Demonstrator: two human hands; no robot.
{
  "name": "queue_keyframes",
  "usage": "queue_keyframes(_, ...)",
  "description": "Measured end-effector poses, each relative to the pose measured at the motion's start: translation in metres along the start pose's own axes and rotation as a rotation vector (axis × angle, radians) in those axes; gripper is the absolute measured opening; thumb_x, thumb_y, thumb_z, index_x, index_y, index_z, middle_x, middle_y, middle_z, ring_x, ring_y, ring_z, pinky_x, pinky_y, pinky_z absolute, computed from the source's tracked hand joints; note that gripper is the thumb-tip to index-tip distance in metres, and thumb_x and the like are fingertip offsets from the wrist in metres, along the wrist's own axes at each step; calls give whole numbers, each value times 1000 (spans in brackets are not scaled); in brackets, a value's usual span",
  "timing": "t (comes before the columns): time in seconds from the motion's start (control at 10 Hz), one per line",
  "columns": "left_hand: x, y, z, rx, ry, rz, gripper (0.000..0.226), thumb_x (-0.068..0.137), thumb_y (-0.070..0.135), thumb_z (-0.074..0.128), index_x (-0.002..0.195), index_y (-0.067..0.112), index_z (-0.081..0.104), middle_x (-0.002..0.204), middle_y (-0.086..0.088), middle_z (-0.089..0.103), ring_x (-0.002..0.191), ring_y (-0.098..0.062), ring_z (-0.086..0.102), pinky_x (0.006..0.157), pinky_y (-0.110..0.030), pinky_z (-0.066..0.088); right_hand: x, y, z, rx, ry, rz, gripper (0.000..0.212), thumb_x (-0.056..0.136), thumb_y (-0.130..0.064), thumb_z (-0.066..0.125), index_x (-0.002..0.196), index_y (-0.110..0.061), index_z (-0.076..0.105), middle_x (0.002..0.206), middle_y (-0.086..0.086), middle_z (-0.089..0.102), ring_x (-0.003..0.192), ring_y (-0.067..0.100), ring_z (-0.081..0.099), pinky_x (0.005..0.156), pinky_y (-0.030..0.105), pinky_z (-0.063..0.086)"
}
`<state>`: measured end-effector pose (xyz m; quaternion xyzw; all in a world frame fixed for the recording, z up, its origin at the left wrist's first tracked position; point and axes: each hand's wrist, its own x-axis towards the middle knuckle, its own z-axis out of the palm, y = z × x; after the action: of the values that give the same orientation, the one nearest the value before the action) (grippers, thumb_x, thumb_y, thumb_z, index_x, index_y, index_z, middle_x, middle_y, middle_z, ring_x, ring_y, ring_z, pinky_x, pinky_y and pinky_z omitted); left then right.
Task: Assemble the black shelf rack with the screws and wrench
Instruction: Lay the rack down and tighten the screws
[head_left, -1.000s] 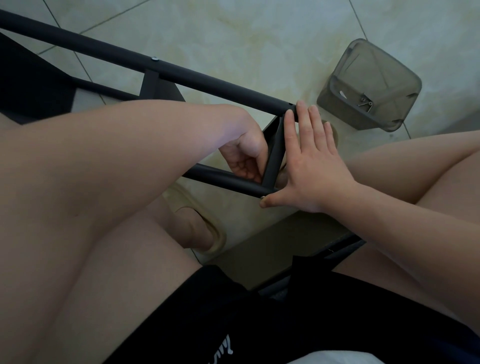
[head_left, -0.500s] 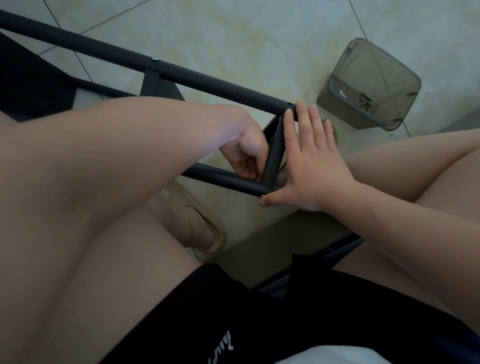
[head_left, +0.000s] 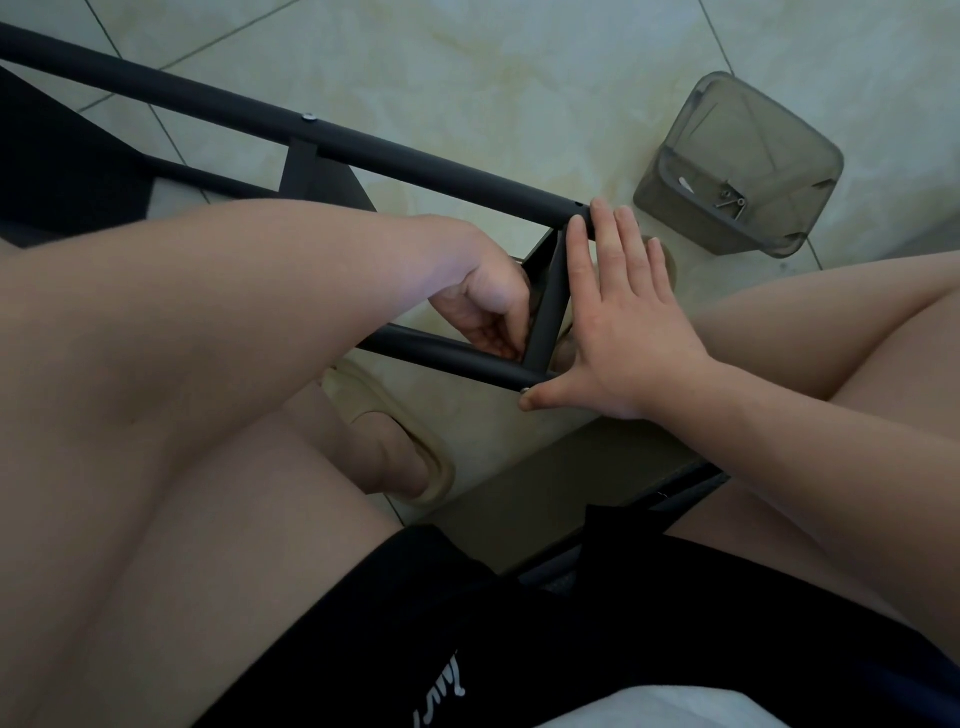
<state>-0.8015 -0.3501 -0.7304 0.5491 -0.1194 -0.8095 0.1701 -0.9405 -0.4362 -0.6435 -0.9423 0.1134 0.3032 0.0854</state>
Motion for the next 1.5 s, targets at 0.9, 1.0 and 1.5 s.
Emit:
queue_keyframes(0.9,2,12,-8,300,19,-94,18,88,7,68,75,18,76,77,1,72,69,-10,62,63,-22,44,1,-2,0,11,10,4,160,56,-89,68,155,-6,-26,162,17,-33,150,35,-30,125,52,-10)
queue_keyframes(1.0,-1,13,-12,293,1,-96,17,88,7,67,80,17,76,80,1,72,72,-11,64,67,-23,47,1,-2,0,11,14,4,160,56,-89,69,156,-6,-25,162,17,-33,150,35,-30,125,51,-11)
queue_keyframes(1.5,1,11,-12,266,-33,-103,13,89,4,64,86,15,71,74,2,67,65,-9,58,68,-23,45,2,-1,2,24,20,4,162,54,-89,69,155,-6,-26,162,17,-33,150,34,-31,124,52,-11)
